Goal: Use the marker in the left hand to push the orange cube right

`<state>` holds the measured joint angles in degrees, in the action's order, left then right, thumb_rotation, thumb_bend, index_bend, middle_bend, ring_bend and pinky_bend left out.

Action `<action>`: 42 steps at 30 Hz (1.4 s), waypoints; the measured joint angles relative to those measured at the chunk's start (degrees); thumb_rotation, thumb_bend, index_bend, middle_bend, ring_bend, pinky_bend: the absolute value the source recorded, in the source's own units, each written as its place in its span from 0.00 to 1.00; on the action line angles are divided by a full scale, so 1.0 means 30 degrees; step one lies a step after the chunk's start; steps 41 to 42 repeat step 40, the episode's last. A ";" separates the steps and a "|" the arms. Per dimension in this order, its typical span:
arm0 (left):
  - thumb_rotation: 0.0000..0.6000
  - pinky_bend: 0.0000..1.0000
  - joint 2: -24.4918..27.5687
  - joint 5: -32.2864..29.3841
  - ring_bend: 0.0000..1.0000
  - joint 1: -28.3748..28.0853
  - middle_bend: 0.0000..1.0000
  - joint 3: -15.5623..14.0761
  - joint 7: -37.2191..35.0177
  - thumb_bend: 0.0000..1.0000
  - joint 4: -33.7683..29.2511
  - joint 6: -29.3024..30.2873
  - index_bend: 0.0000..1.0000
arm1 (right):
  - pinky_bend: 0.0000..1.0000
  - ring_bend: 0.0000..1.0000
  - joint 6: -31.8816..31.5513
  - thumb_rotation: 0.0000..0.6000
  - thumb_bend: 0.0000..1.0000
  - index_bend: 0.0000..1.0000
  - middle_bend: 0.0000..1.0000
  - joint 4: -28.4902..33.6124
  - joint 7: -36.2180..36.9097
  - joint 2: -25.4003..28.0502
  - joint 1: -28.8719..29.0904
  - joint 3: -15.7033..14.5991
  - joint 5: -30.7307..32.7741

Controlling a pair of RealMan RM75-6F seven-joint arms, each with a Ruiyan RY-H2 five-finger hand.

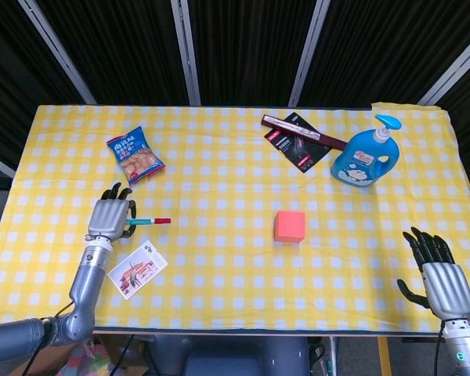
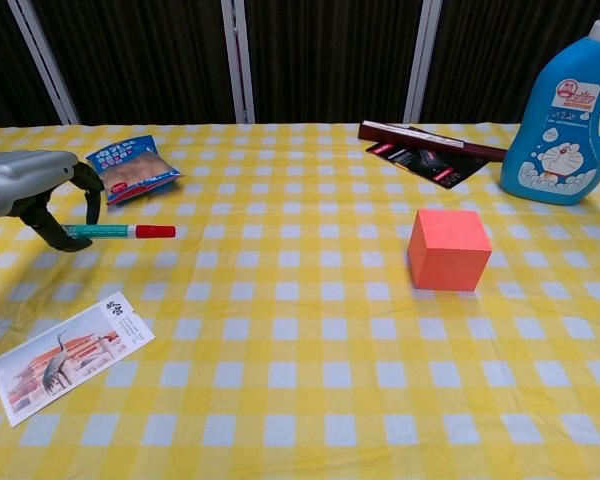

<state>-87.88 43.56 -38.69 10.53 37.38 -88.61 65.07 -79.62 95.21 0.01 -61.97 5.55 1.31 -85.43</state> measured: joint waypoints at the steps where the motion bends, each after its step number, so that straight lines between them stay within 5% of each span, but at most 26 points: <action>1: 1.00 0.10 0.0019 0.0060 0.01 0.0019 0.09 -0.0019 -0.0121 0.35 0.0087 -0.0073 0.46 | 0.00 0.00 0.0004 1.00 0.38 0.00 0.00 0.0003 -0.0006 -0.0001 0.0000 0.0001 0.0007; 15: 1.00 0.08 0.1057 0.0751 0.00 0.0850 0.06 -0.0289 -0.1851 0.31 -0.0794 0.0031 0.29 | 0.00 0.00 0.0159 1.00 0.38 0.00 0.00 -0.0010 0.0074 0.0104 0.0035 -0.0058 -0.0013; 21: 1.00 0.01 0.2773 0.2917 0.00 0.2475 0.00 -0.1028 -0.3820 0.26 -0.2173 0.1295 0.00 | 0.00 0.00 -0.0024 1.00 0.38 0.00 0.00 -0.0158 -0.0096 0.0042 0.0043 -0.0023 -0.0156; 32: 1.00 0.00 0.6428 0.9563 0.00 0.7247 0.00 -0.4415 -0.7492 0.12 -0.2744 0.6070 0.00 | 0.00 0.00 -0.1135 1.00 0.38 0.00 0.00 -0.0915 -0.1906 -0.0772 -0.0086 0.0164 -0.0728; 42: 1.00 0.00 0.7434 1.1369 0.00 0.9274 0.00 -0.5115 -0.9124 0.11 -0.2644 0.8173 0.00 | 0.00 0.00 -0.1109 1.00 0.38 0.00 0.00 -0.1019 -0.2399 -0.0977 -0.0080 0.0139 -0.0812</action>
